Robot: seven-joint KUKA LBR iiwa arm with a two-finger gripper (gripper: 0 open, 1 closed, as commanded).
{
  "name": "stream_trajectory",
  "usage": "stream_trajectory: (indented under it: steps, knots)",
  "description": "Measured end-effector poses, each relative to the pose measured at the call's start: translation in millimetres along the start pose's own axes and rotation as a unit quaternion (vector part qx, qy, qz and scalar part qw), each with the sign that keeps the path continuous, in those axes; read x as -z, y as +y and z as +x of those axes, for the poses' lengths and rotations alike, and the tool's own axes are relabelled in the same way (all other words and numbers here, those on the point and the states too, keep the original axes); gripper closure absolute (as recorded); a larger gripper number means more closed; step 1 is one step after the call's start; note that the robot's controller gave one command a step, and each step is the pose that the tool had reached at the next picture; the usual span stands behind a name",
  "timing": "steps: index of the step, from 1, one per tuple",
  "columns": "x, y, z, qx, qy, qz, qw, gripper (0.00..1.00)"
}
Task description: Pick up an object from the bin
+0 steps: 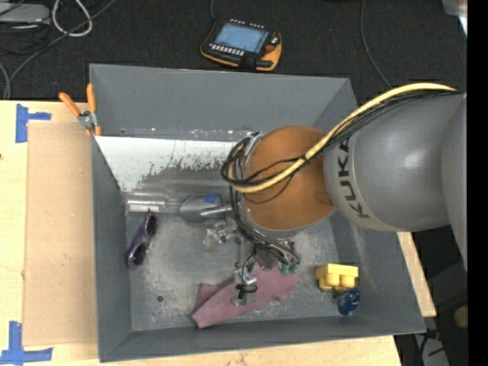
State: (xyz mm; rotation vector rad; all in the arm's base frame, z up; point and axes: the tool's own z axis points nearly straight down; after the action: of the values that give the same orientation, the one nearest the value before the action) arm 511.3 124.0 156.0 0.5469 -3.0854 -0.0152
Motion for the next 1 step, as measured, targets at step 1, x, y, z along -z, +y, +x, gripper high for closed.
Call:
stream_trajectory:
  steps: [1]
  knots:
    - [-8.1, -30.5, -17.5, 0.046, -0.0004, 0.001, 0.9989, 0.0]
